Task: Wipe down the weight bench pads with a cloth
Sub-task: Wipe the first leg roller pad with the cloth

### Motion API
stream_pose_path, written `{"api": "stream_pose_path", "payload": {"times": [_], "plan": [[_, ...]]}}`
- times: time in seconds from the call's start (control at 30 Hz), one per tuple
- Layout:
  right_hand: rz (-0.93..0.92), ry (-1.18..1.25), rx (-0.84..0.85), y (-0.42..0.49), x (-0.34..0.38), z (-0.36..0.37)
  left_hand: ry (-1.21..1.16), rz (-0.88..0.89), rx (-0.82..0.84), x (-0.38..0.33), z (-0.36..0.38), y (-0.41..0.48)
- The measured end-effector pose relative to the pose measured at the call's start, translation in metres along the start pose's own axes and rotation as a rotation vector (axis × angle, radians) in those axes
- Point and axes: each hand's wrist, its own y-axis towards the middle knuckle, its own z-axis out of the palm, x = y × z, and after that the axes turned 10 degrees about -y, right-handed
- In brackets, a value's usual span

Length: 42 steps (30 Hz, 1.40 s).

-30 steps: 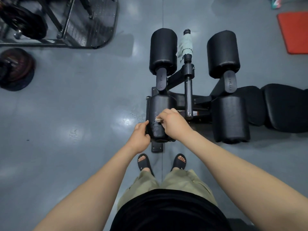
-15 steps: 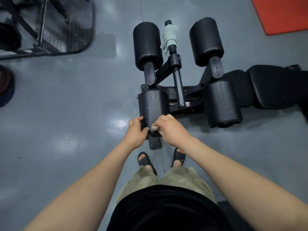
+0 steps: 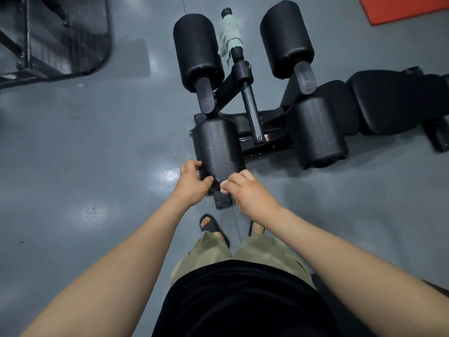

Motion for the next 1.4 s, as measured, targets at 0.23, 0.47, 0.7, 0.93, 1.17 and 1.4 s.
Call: {"api": "stream_pose_path", "payload": {"times": [0.23, 0.47, 0.7, 0.93, 1.17, 1.4], "plan": [[0.017, 0.101, -0.018, -0.023, -0.005, -0.001, -0.042, 0.009, -0.013, 0.006, -0.003, 0.004], [0.260, 0.099, -0.187, 0.046, -0.003, -0.035, -0.085, 0.083, -0.077, -0.006, 0.006, -0.006], [0.411, 0.065, -0.153, 0.111, -0.008, -0.048, -0.100, 0.036, -0.131, -0.009, 0.011, -0.012], [0.369, 0.112, -0.154, 0.166, -0.027, -0.056, -0.113, 0.032, -0.160, -0.006, 0.016, -0.015], [0.181, -0.044, 0.030, 0.172, -0.036, -0.055, -0.138, 0.037, -0.132, -0.007, 0.015, -0.019], [0.122, -0.069, 0.054, 0.147, -0.032, -0.051, -0.119, 0.051, -0.089, -0.006, 0.005, -0.015]]}}
